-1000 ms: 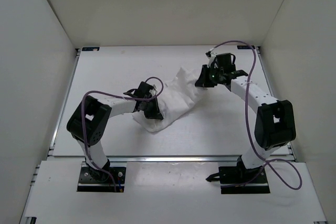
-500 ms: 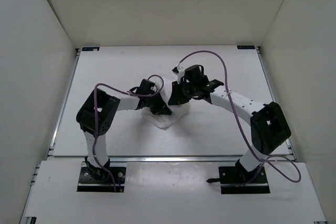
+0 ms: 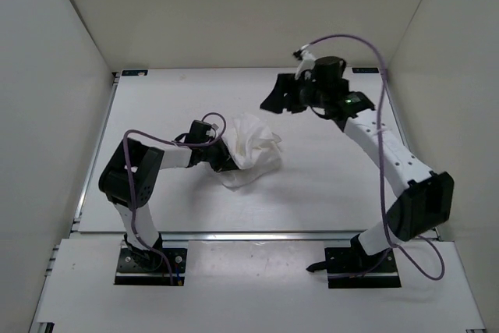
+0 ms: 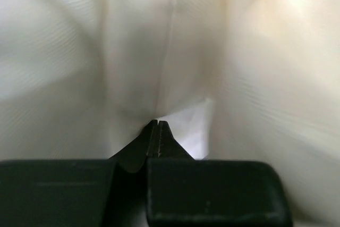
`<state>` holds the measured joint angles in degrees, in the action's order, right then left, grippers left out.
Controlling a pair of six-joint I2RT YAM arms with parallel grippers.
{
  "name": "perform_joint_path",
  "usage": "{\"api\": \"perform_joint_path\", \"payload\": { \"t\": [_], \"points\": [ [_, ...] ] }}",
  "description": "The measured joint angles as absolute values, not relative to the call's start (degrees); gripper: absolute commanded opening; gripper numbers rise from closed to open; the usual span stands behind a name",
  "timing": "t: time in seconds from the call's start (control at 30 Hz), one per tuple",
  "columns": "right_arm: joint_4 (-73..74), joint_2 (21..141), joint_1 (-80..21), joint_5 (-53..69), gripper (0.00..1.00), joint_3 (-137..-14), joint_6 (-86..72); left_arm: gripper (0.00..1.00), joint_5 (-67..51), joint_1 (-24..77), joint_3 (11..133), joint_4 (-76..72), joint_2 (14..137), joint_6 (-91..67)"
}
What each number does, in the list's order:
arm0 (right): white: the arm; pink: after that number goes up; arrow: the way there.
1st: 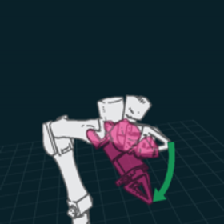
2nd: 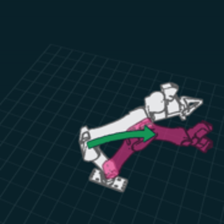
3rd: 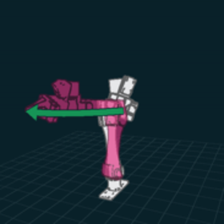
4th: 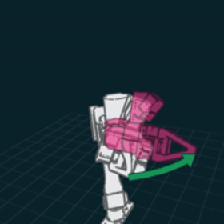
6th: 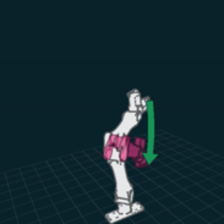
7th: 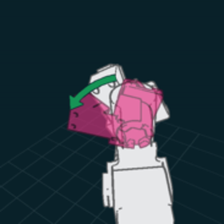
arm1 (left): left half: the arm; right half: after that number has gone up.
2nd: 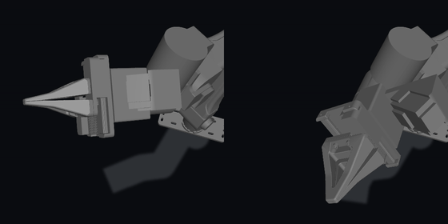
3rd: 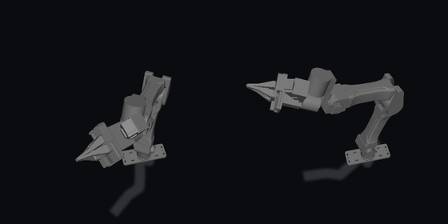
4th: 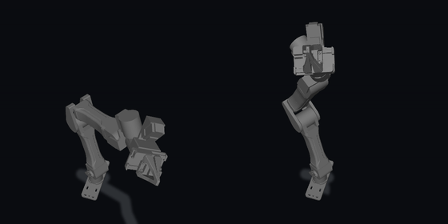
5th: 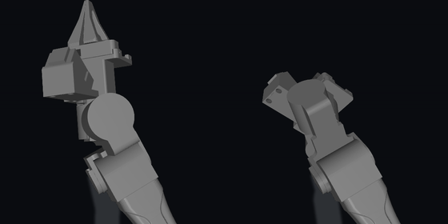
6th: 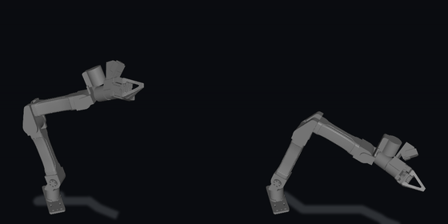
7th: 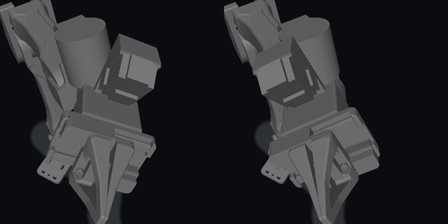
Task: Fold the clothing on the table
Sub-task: Fold the skirt
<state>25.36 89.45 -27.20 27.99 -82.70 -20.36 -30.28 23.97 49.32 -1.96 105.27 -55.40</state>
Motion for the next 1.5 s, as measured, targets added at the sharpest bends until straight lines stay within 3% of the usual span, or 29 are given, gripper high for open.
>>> {"api": "perform_joint_path", "payload": {
  "t": [0.07, 0.13, 0.2, 0.27, 0.47, 0.57, 0.73, 1.1, 1.13, 1.3, 1.33, 1.43, 1.47, 1.5],
  "points": [
    [22.6, 85.4, -23.4, 28.1, 0.62, -83.2, -21.3, 0.0, -30.3, 22.8, 48.0, -1.5, 102.9, -55.1],
    [20.4, 81.7, -20.9, 26.7, 0.5, -82.1, -21.4, 0.0, -30.4, 21.8, 47.0, -1.1, 100.5, -54.9],
    [19.8, 80.3, -20.1, 24.8, 0.29, -79.8, -21.3, 0.0, -30.5, 21.1, 45.8, -1.3, 98.3, -54.9],
    [20.6, 81.4, -20.3, 23.2, 0.22, -77.2, -20.7, 0.0, -30.7, 20.9, 45.0, -1.0, 96.5, -54.7],
    [22.6, 95.0, -25.0, 18.5, 0.33, -68.5, -19.5, 0.0, -30.5, 19.5, 41.9, 2.5, 89.7, -53.4],
    [25.1, 99.9, -27.0, 17.6, 0.33, -67.8, -19.2, 0.0, -29.2, 17.1, 39.4, 6.5, 82.1, -51.7],
    [26.9, 103.8, -27.3, 16.0, 0.34, -74.8, -17.3, 0.0, -27.4, 15.1, 36.6, 9.4, 73.5, -50.0],
    [25.7, 105.6, -31.1, 12.9, 0.44, -86.7, -13.1, 0.0, -25.7, 18.7, 35.9, 10.1, 77.1, -49.3],
    [26.0, 106.4, -31.4, 12.6, 0.47, -87.6, -12.9, 0.0, -25.7, 18.3, 35.9, 10.1, 77.0, -49.1],
    [28.1, 112.1, -31.9, 10.2, 0.91, -91.8, -12.8, 0.0, -25.7, 17.0, 35.9, 10.3, 76.6, -48.3],
    [28.6, 112.6, -31.8, 9.9, 0.94, -91.8, -12.9, 0.0, -25.8, 16.8, 35.9, 10.3, 76.3, -48.1],
    [29.8, 113.0, -31.7, 9.0, 0.85, -91.8, -12.9, 0.0, -26.0, 16.3, 35.7, 10.3, 75.5, -47.7],
    [30.2, 113.0, -31.7, 8.8, 0.72, -92.0, -13.1, 0.0, -26.1, 16.2, 35.6, 10.3, 75.4, -47.6],
    [30.5, 113.1, -31.7, 8.7, 0.51, -92.4, -12.9, 0.0, -26.1, 16.2, 35.5, 10.3, 75.4, -47.5]
  ]
}}
